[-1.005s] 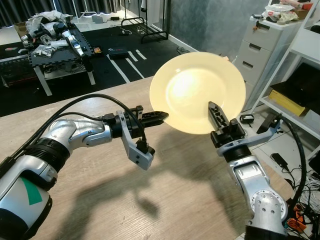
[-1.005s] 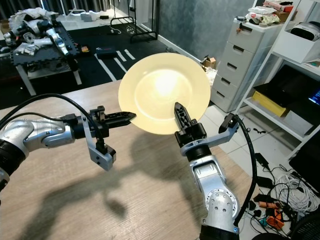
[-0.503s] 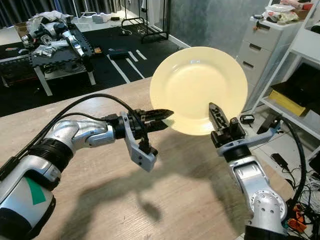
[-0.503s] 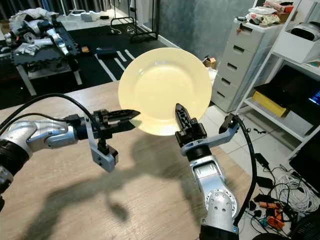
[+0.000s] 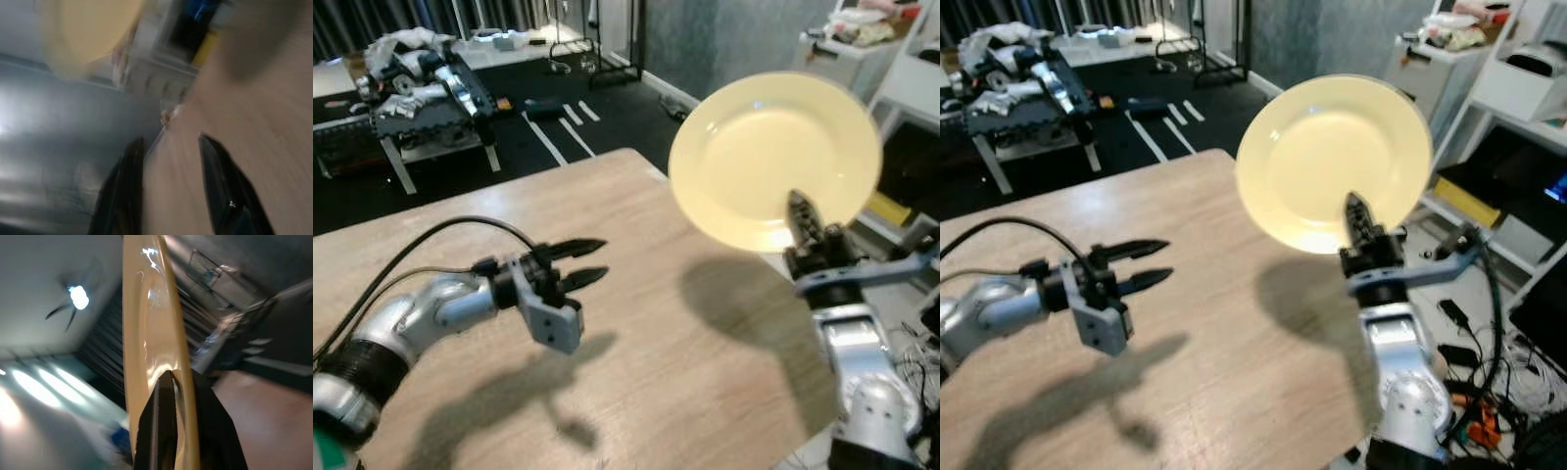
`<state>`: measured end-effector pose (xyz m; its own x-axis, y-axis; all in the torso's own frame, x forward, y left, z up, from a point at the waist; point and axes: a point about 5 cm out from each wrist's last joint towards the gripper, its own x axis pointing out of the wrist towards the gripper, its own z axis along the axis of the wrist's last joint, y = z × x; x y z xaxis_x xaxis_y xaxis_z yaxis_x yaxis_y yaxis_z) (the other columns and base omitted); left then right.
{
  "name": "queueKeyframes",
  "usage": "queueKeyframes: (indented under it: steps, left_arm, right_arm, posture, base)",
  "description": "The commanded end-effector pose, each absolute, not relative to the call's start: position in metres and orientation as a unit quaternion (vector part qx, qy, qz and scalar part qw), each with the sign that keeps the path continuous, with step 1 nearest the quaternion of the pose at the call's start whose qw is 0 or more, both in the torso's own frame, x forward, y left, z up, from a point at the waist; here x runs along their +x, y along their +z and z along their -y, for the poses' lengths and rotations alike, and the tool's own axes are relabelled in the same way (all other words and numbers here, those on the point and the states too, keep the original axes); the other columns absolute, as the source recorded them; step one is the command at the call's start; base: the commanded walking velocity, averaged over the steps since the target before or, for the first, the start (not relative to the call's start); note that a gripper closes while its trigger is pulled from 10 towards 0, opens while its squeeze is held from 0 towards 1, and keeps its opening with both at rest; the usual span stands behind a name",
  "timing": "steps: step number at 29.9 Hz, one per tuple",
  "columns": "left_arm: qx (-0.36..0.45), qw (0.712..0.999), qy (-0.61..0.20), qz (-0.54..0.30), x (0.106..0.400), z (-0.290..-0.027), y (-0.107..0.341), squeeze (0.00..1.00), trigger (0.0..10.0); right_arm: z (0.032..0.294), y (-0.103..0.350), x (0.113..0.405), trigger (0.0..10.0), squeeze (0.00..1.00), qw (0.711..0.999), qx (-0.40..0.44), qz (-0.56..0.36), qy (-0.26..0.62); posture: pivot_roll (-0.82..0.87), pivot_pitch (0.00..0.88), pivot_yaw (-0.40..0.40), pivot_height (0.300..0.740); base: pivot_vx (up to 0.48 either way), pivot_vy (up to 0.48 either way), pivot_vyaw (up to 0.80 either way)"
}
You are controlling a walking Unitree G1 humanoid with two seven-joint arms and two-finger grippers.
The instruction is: Setting the table
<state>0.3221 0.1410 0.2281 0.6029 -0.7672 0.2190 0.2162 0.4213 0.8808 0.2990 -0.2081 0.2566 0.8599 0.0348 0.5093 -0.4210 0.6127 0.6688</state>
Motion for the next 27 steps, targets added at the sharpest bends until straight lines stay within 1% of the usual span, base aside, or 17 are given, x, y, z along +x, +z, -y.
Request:
queueKeyframes:
  steps: [1,2,3,4,5,6,7,8,9,11,13,16,21,23,24,25,27]
  left_arm:
    - [0.280,0.897,-0.285,0.190,0.326,-0.149,0.220,0.00,10.0]
    - [0.196,0.944,-0.236,0.124,0.332,-0.153,0.212,0.00,10.0]
    - [0.133,0.969,-0.198,0.060,0.338,-0.155,0.202,0.00,10.0]
    - [0.133,0.969,-0.198,0.060,0.338,-0.155,0.202,0.00,10.0]
    - [0.086,0.983,-0.164,0.021,0.342,-0.157,0.196,0.00,10.0]
    - [0.013,0.995,-0.097,0.005,0.347,-0.161,0.197,0.00,10.0]
    - [0.013,0.995,-0.097,0.005,0.347,-0.161,0.197,0.00,10.0]
    - [-0.033,0.998,-0.056,-0.004,0.349,-0.163,0.197,0.00,10.0]
    - [-0.053,0.998,-0.041,0.000,0.347,-0.164,0.198,0.00,10.0]
    - [-0.044,0.998,-0.046,-0.001,0.343,-0.162,0.194,0.00,10.0]
    - [0.021,0.997,-0.080,0.003,0.335,-0.160,0.185,0.00,10.0]
    - [0.026,0.995,-0.094,0.007,0.335,-0.160,0.185,0.00,10.0]
    - [0.043,0.994,-0.103,-0.009,0.331,-0.155,0.199,0.00,10.0]
    - [0.100,0.989,-0.105,0.019,0.326,-0.149,0.200,0.00,10.0]
    - [0.100,0.989,-0.105,0.019,0.326,-0.149,0.200,0.00,10.0]
    - [0.139,0.984,-0.112,0.026,0.322,-0.146,0.197,0.00,10.0]
    - [0.133,0.982,-0.131,0.009,0.318,-0.142,0.190,0.00,10.0]
  right_arm:
    - [0.209,0.250,0.295,10.0,0.00,0.910,0.340,0.217,0.098]
    - [0.206,0.242,0.294,10.0,0.00,0.932,0.294,0.198,0.078]
    - [0.203,0.234,0.293,10.0,0.00,0.948,0.255,0.182,0.056]
    - [0.203,0.234,0.293,10.0,0.00,0.948,0.255,0.182,0.056]
    - [0.200,0.227,0.292,10.0,0.00,0.958,0.228,0.170,0.043]
    - [0.197,0.219,0.292,10.0,0.00,0.967,0.197,0.157,0.025]
    - [0.197,0.219,0.292,10.0,0.00,0.967,0.197,0.157,0.025]
    - [0.195,0.214,0.291,10.0,0.00,0.972,0.178,0.150,0.015]
    - [0.193,0.211,0.290,10.0,0.00,0.974,0.172,0.147,0.010]
    - [0.192,0.208,0.290,10.0,0.00,0.975,0.167,0.145,0.003]
    - [0.190,0.204,0.291,10.0,0.00,0.977,0.159,0.142,-0.003]
    - [0.188,0.202,0.292,10.0,0.00,0.979,0.146,0.140,-0.004]
    - [0.186,0.201,0.292,10.0,0.00,0.982,0.122,0.146,-0.013]
    - [0.186,0.200,0.291,10.0,0.00,0.984,0.099,0.150,-0.020]
    - [0.186,0.200,0.291,10.0,0.00,0.984,0.099,0.150,-0.020]
    - [0.186,0.199,0.291,10.0,0.00,0.984,0.092,0.151,-0.022]
    - [0.185,0.197,0.291,10.0,0.00,0.984,0.098,0.147,-0.023]
  posture:
    - [0.09,0.085,0.126,0.740]
    - [0.08,0.084,0.125,0.740]
    - [0.08,0.084,0.125,0.740]
    - [0.08,0.084,0.125,0.740]
    - [0.08,0.081,0.129,0.740]
    - [0.08,0.079,0.132,0.740]
    - [0.08,0.079,0.132,0.740]
    - [0.08,0.078,0.132,0.740]
    - [0.08,0.074,0.134,0.740]
    - [0.07,0.070,0.132,0.740]
    - [0.06,0.066,0.134,0.740]
    - [0.06,0.061,0.129,0.740]
    - [0.06,0.057,0.126,0.740]
    - [0.05,0.052,0.126,0.740]
    - [0.05,0.052,0.126,0.740]
    - [0.05,0.050,0.125,0.740]
    - [0.05,0.045,0.122,0.740]
  base:
    - [0.000,0.000,0.00]
    - [0.000,0.000,0.00]
    - [0.000,0.000,0.00]
    - [0.000,0.000,0.00]
    - [0.000,0.000,0.00]
    - [0.000,0.000,0.00]
    - [0.000,0.000,0.00]
    - [0.000,0.000,0.00]
    - [0.000,0.000,0.00]
    - [0.000,0.000,0.00]
    - [0.000,0.000,0.00]
    - [0.000,0.000,0.00]
    - [0.000,0.000,0.00]
    - [0.000,0.000,0.00]
    - [0.000,0.000,0.00]
    - [0.000,0.000,0.00]
    - [0.000,0.000,0.00]
